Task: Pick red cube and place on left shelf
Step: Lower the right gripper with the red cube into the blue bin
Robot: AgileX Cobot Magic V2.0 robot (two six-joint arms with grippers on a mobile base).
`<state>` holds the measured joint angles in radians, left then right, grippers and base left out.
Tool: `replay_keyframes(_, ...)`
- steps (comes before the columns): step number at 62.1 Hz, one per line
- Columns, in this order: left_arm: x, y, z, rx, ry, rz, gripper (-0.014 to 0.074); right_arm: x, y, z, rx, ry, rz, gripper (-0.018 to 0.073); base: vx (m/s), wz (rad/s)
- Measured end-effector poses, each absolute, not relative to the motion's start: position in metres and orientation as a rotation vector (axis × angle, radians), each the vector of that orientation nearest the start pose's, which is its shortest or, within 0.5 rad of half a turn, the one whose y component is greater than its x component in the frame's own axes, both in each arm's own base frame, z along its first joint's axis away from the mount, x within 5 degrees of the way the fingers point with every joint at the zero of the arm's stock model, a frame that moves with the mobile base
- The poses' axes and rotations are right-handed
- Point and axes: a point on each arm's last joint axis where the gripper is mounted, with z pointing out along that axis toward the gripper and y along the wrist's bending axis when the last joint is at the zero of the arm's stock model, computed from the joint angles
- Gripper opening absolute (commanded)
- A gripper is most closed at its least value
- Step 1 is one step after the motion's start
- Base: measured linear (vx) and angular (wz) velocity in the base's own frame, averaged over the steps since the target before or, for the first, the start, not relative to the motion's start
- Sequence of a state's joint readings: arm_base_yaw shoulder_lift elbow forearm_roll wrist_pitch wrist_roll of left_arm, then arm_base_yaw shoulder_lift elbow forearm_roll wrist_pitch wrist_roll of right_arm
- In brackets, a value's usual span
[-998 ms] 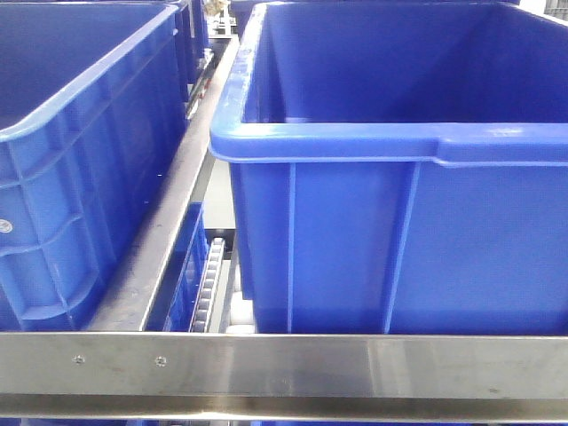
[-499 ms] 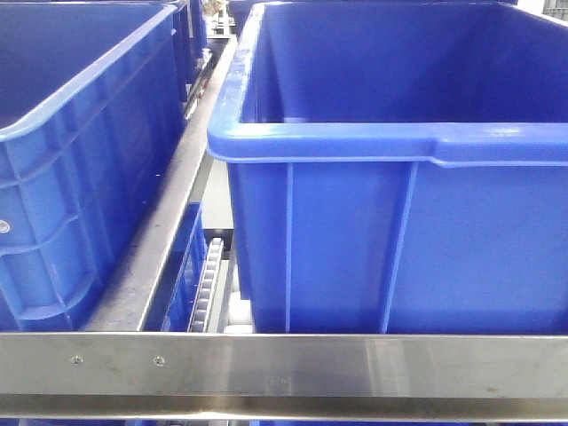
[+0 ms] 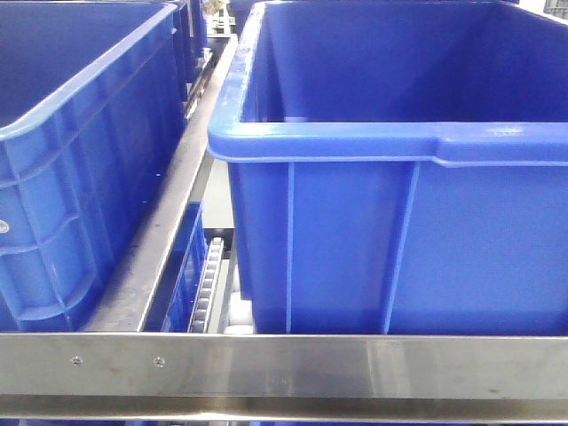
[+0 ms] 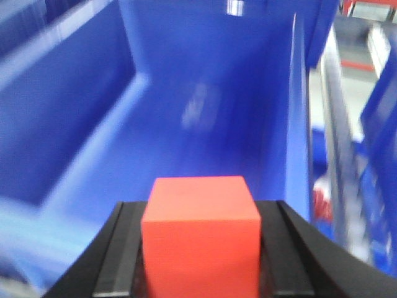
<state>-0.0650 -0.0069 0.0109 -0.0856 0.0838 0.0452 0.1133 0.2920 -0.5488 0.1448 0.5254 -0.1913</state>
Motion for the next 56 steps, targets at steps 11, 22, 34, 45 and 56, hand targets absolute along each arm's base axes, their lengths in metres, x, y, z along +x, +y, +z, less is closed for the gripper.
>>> replay_keyframes(11,0.056,-0.004,0.202,0.025,1.572,-0.088,0.0101,0.095,0.026,0.387,-0.304,1.814,0.155,0.0086,0.00,0.00)
replay_keyframes(22,0.056,-0.004,0.202,0.025,1.572,-0.088,0.0102,0.165,0.057,0.407,-0.434,2.000,0.218,0.0085,0.00,0.00)
replay_keyframes(34,0.056,-0.004,0.202,0.025,1.572,-0.088,0.0102,0.251,0.096,0.388,-0.528,2.195,0.240,0.0084,0.00,0.00)
replay_keyframes(45,0.056,-0.004,0.202,0.025,1.572,-0.088,0.0101,0.321,0.125,0.342,-0.588,2.409,0.239,0.0084,0.00,0.00)
replay_keyframes(56,0.056,-0.004,0.202,0.025,1.572,-0.088,0.0101,0.377,0.146,0.277,-0.632,2.625,0.230,0.0084,0.00,0.00)
